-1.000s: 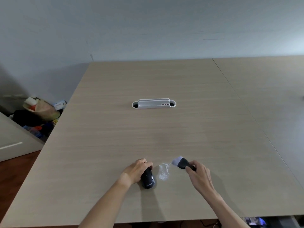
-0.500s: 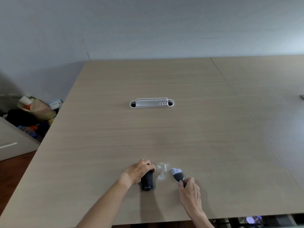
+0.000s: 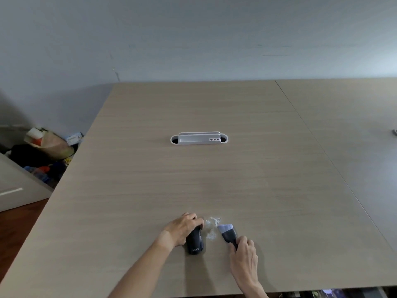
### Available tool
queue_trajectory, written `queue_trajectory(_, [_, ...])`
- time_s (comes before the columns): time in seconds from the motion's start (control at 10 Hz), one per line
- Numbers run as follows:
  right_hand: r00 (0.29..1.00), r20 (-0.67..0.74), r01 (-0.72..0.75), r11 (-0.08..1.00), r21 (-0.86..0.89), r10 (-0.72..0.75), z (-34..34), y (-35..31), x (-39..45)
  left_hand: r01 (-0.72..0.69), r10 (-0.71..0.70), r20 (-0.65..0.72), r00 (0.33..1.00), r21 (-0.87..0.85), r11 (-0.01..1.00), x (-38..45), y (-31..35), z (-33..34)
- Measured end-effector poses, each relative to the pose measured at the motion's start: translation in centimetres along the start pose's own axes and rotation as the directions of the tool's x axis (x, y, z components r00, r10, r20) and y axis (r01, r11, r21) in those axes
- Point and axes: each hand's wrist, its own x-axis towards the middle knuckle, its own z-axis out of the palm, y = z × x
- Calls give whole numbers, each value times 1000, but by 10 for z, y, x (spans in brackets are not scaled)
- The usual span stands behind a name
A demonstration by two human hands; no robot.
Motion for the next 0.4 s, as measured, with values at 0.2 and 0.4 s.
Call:
queue_trajectory(0.2, [1000, 11, 7, 999, 46, -7, -7, 0, -3, 2, -1, -18, 1000, 8, 1000, -1, -2, 4])
queue_trajectory(0.4, [994, -103, 40, 976, 214, -18, -52, -1, -4, 59, -88, -215, 973, -139, 988, -8, -15, 17])
